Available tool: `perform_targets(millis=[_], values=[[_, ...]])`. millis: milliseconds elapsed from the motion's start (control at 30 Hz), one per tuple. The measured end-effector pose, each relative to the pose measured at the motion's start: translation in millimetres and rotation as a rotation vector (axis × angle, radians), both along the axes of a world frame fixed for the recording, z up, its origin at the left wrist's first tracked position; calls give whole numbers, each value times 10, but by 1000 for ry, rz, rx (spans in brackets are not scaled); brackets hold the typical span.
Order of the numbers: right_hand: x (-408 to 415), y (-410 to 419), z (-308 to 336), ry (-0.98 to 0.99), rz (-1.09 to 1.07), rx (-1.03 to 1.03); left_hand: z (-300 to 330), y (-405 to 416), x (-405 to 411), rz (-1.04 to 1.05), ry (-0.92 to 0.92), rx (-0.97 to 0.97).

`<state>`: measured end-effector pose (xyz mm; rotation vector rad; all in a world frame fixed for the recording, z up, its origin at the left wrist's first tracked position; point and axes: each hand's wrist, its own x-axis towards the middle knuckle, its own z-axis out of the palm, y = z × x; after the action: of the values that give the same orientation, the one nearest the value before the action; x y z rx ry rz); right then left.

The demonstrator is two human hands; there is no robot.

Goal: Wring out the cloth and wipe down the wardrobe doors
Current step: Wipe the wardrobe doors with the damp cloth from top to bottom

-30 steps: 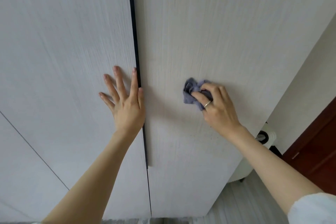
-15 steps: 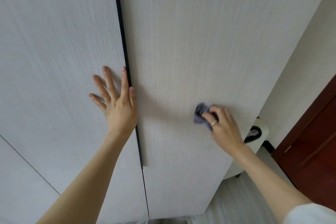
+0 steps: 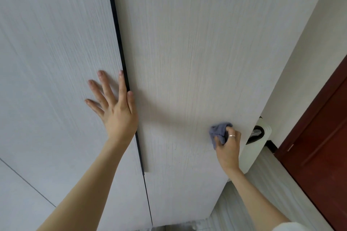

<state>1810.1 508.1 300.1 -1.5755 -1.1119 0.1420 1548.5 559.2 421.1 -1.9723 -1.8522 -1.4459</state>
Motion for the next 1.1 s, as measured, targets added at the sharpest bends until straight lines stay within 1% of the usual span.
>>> perform_targets(millis=[67, 133, 233, 300, 367, 467, 533, 600, 667, 767, 867, 933, 1000, 1033, 1100], values=[[96, 56, 331, -36, -60, 130, -7, 2, -1, -3, 2, 4], [222, 136, 805, -87, -110, 276, -17, 14, 13, 1, -5, 10], [414, 218, 1312, -127, -113, 418, -49, 31, 39, 11, -33, 24], [462, 239, 1273, -152, -105, 428, -67, 38, 57, 15, -46, 29], [468, 224, 907, -151, -108, 360, -74, 48, 65, 17, -46, 37], [536, 125, 336, 25, -131, 145, -89, 56, 53, 21, -28, 36], [645, 82, 230, 115, -158, 67, -91, 53, 58, 27, -26, 35], [720, 83, 377, 171, -202, 92, -92, 54, 69, 26, -38, 33], [754, 126, 726, 171, -244, 183, -84, 53, 83, 29, -50, 32], [716, 214, 1322, 63, -241, 350, -97, 54, 84, 35, -53, 22], [661, 273, 1579, -57, -211, 451, -101, 54, 91, 35, -61, 19], [649, 282, 1465, -124, -204, 476, -105, 50, 92, 34, -65, 28], [642, 270, 1101, -157, -206, 409, -118, 55, 88, 33, -63, 44], [626, 242, 838, -152, -209, 329, -132, 52, 87, 34, -59, 51], [569, 147, 277, -121, -183, 106, -186, 41, 87, 37, -64, 50]])
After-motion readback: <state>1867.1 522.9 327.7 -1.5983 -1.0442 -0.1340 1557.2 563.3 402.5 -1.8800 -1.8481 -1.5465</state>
